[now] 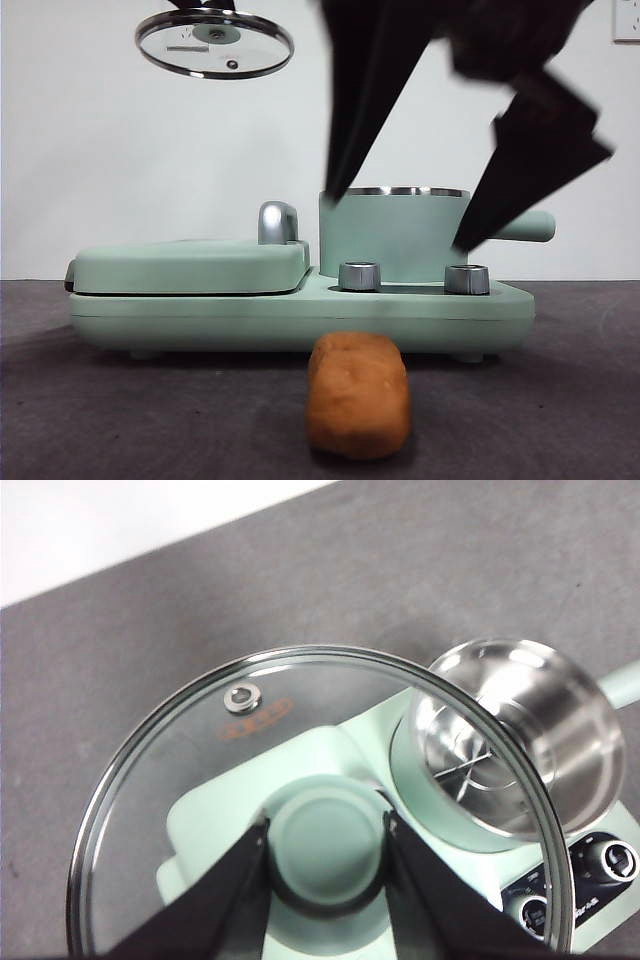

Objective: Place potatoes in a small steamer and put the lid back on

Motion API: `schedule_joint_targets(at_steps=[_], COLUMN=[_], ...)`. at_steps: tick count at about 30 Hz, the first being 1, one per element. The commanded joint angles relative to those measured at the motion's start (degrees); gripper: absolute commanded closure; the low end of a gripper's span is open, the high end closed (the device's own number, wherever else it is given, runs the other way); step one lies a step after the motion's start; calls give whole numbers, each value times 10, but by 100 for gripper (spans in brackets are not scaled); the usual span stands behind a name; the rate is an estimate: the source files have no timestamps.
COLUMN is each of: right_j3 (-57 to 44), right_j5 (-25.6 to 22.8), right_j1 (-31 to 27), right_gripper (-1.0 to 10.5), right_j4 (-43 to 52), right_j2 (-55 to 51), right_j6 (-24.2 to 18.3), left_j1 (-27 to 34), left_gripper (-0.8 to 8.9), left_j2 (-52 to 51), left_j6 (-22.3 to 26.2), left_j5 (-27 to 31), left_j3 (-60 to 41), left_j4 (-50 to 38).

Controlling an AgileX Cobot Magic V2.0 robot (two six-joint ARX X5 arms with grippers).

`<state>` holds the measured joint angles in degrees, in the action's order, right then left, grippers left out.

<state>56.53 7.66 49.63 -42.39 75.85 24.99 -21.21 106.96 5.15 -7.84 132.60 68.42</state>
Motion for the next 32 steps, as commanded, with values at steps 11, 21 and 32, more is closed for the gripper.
schedule_joint_targets(at_steps=[11, 21, 32], right_j3=[11, 11, 45], right_j5=[-17, -17, -10], right_j1=[13, 13, 3], right_gripper=[460, 714, 734], right_j4=[77, 93, 48], right_j2=[132, 174, 177], right_j6=[16, 5, -5], left_j1=[3, 3, 7], left_gripper=[796, 796, 796], left_j2=[0, 0, 0], left_j6=[3, 3, 4], left_j5=[-5, -5, -5], left_j3=[20, 20, 20], left_j4=[-2, -1, 7])
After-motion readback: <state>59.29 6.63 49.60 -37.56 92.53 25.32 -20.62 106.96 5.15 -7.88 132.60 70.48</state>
